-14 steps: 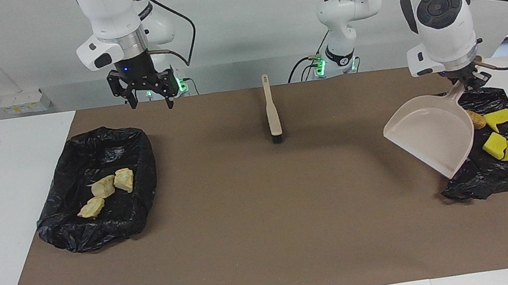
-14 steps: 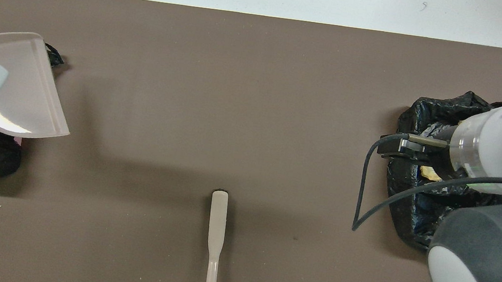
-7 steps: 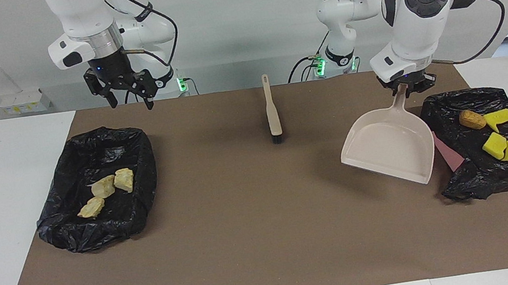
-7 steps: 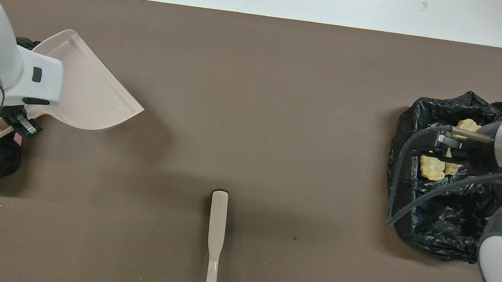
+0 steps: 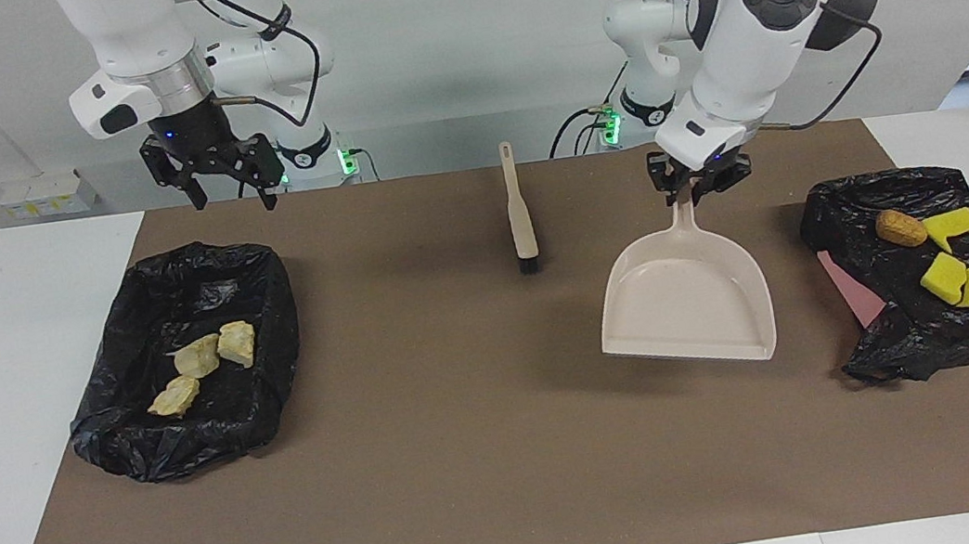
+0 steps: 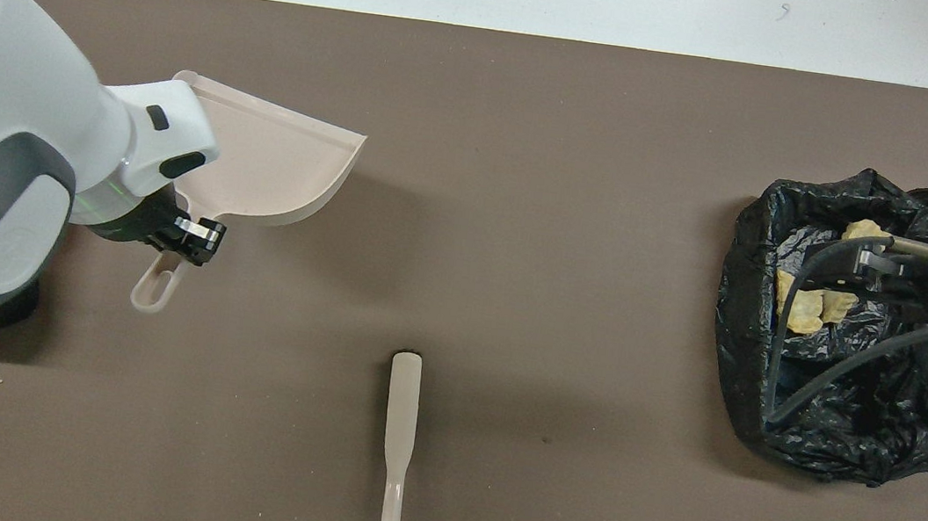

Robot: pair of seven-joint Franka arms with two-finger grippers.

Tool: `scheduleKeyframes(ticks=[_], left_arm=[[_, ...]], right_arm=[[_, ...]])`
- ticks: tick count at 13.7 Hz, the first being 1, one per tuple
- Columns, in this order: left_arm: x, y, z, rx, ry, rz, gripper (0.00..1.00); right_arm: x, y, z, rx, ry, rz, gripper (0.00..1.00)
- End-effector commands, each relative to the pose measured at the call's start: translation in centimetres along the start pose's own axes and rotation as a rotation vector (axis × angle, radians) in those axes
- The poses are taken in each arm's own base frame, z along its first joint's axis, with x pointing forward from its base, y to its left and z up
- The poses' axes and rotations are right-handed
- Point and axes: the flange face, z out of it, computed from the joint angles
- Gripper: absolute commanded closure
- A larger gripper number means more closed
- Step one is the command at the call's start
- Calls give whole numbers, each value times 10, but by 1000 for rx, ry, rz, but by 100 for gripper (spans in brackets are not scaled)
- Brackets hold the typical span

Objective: Sweep and dump trash in bin
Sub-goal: 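Bring the dustpan back to the table center with the left gripper and release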

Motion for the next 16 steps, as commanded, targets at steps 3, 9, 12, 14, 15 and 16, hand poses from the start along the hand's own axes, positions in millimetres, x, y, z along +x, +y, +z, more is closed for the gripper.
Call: scheduleKeyframes(ticks=[3,9,12,14,15,16], left_arm=[[23,72,51,-42,71,-41,100],[40,138,143,-88,131,-126,100],[40,161,175,-88,117,-143,68],[44,153,163,-92,135,-158,0],[46,141,153,-92,142,-169,0],[49,125,135,-92,153,-191,0]], right_arm=[[1,-3,-3,3,-4,-29,0],[11,33,0,-1,-13,45,0],[11,34,0,-2,-13,47,0],[11,34,-1,-1,-12,47,0],[11,34,-1,-1,-12,47,0],[11,34,0,-2,-13,47,0]])
